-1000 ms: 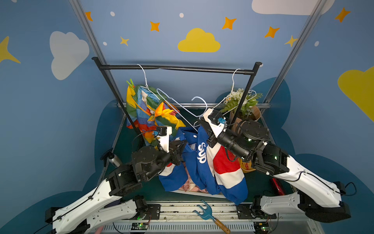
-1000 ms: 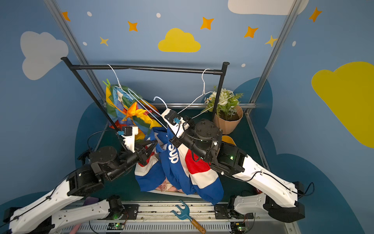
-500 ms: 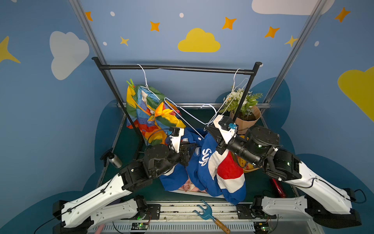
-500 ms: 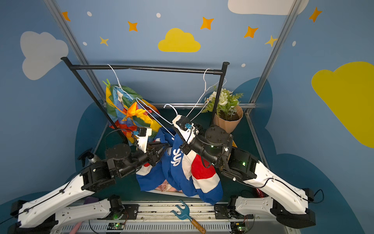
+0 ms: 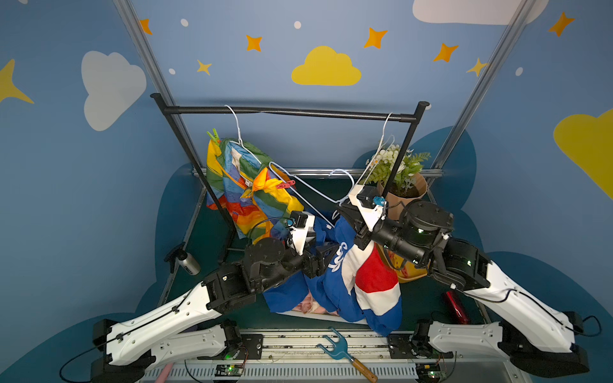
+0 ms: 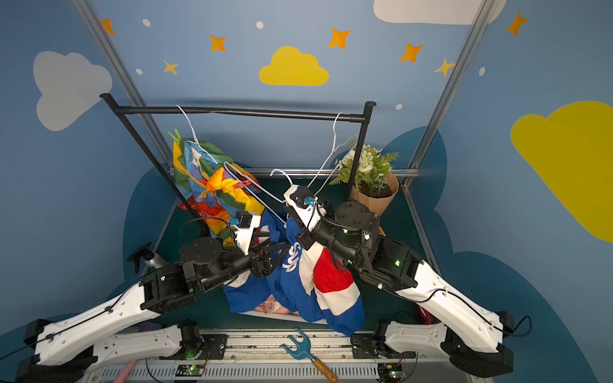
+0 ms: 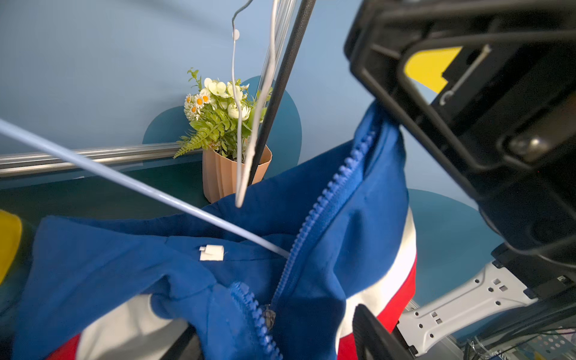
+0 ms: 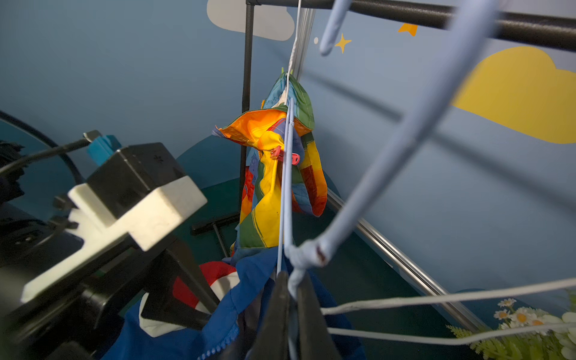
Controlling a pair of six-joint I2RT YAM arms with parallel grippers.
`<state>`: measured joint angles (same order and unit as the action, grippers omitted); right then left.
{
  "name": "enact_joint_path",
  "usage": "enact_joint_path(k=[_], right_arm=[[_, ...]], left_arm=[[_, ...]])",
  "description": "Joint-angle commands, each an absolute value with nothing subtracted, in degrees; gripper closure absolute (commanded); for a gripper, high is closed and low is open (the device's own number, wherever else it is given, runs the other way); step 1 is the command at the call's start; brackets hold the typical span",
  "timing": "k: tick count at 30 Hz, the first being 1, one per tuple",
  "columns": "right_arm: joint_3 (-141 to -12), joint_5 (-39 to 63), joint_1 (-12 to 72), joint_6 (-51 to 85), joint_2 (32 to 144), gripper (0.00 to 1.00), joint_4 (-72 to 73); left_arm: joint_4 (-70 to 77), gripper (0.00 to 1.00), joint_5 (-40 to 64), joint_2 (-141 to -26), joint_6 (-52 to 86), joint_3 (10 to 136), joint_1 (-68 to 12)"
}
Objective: Remove the clothespins securing jackets to the hanger
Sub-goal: Remove the jacket from the hanger.
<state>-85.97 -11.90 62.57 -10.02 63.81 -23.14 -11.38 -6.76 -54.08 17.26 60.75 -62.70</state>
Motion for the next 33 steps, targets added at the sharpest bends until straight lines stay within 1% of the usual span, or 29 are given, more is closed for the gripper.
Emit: enact_joint_path(k=[1,5,8,11,12,15,20,23,25,27,28,33], right_arm=[[-84.88,-6.78,61.52,-7.68,62.40,1.00,-23.47],[-83.41,-5.36,60.79,-6.73,62.11,1.00,-24.16],[-82.52,-2.29,59.84,-5.53,60.87,1.00,-24.01],[-81.78,-1.59,59.27,-4.84,60.66,1.00,-25.20],[-81.14,-1.43,58.92,-4.54,60.44,1.00,-25.14],[-79.43,1.06,57.22,-2.47,59.82,1.00,-23.70],[-78.85,5.39,55.39,-0.58,59.77,1.00,-23.19],[-78.24,5.51,54.51,-0.01,59.33,1.00,-23.09],[-78.23,5.07,53.27,0.39,59.04,1.00,-23.92],[-78.53,4.22,52.22,0.70,59.13,1.00,-25.03],[-78.82,3.40,51.87,0.61,59.40,1.00,-25.89],[-79.92,2.63,51.67,-0.92,61.85,1.00,-28.32]], left_arm=[[-9.96,0.28,-4.66,-56.32,14.55,63.01,-62.93],[-8.37,0.28,-4.72,-59.34,12.95,64.63,-62.94],[-7.59,0.28,-5.76,-60.55,11.47,65.45,-62.90],[-5.56,0.30,-3.40,-60.98,10.68,65.43,-63.00],[-5.52,0.33,-2.35,-61.62,10.56,65.76,-62.96],[-6.50,0.49,0.64,-63.71,10.50,66.70,-63.01],[-1.57,0.61,2.66,-64.22,10.82,63.82,-63.02],[-1.18,0.78,2.48,-64.04,10.33,63.45,-63.02],[-1.76,0.87,3.24,-63.81,9.78,63.60,-63.07],[-2.13,0.94,3.42,-63.55,9.59,63.38,-63.11],[-2.07,0.96,3.60,-63.54,9.50,63.24,-63.19],[-0.79,0.96,6.37,-63.96,8.74,62.38,-63.62]])
